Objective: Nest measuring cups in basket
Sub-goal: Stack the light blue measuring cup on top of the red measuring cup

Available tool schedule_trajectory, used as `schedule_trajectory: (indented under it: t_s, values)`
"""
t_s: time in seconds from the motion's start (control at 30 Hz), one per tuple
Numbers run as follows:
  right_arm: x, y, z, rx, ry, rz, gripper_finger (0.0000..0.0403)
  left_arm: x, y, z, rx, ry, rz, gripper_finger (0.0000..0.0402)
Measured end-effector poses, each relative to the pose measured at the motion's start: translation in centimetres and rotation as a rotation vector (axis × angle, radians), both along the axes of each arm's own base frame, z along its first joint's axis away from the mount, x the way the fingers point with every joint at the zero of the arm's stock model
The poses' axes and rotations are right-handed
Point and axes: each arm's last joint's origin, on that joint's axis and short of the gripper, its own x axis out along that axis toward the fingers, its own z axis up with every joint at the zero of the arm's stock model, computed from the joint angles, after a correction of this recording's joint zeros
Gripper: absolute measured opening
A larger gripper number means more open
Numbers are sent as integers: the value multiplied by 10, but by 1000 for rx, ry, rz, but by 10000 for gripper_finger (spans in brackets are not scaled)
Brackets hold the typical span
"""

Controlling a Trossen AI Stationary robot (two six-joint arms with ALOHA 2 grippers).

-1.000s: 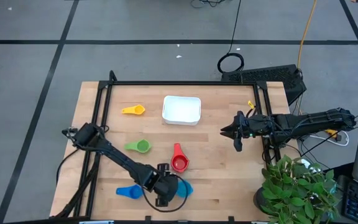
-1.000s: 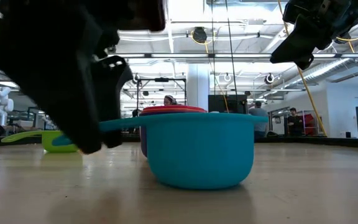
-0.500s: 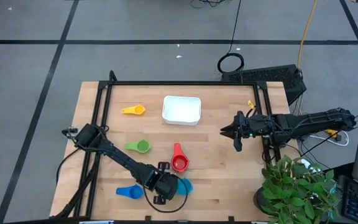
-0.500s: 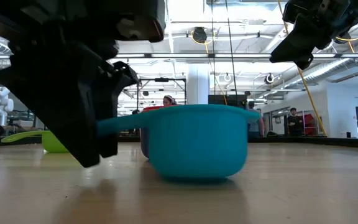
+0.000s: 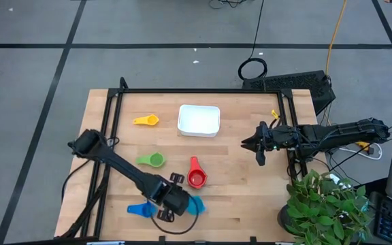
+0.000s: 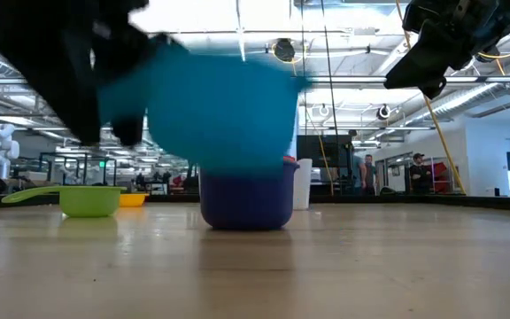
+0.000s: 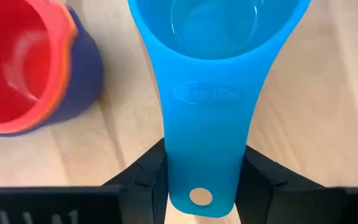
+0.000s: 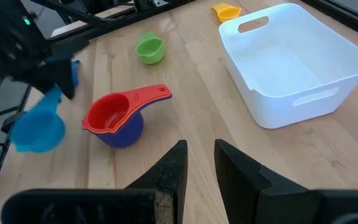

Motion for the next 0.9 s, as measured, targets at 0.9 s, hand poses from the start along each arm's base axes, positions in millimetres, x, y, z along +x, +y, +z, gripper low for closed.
schedule_trajectory:
  t_s: [0.9]
  values:
    - [1,0,2,40,-28,-17,73,23,125,48,328,-83,-561,131]
